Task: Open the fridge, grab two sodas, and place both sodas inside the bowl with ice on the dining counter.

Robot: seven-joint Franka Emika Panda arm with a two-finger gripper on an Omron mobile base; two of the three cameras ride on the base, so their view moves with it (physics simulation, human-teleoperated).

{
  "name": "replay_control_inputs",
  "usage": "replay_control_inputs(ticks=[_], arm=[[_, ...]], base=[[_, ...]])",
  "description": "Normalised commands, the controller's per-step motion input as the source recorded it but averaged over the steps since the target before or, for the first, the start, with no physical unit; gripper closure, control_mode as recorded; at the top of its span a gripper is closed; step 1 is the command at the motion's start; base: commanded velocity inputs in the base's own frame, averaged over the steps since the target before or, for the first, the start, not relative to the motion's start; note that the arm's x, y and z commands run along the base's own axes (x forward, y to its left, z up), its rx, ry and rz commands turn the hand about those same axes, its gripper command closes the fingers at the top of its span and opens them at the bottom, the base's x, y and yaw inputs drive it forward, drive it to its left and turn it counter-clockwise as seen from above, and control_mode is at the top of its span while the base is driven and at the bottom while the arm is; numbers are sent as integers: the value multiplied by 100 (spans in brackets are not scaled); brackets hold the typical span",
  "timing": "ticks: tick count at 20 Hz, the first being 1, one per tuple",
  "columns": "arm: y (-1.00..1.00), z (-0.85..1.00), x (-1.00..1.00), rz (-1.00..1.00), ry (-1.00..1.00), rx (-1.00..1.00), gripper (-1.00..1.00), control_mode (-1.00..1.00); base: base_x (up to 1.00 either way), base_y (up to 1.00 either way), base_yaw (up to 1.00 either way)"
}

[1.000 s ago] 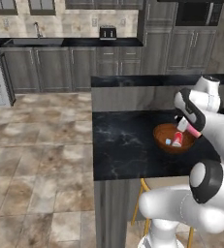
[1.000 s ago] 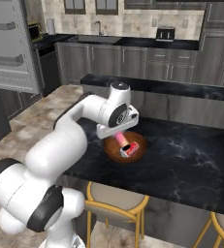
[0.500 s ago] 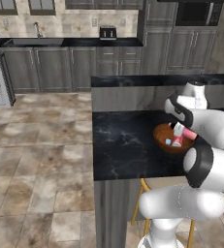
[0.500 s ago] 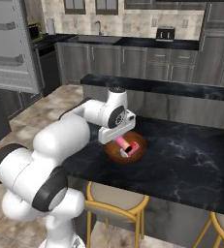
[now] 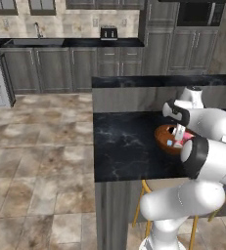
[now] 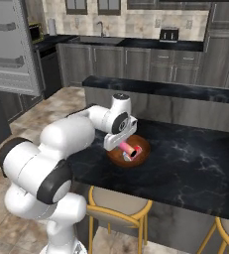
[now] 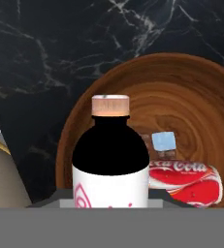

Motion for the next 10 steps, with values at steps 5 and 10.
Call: replay_control_inputs(ticks=[5,10], arm=[[0,-19,15,12,0,0,100,-100],[0,-21,11,10,0,0,100,-100]], base=[[0,0,0],[0,0,0]])
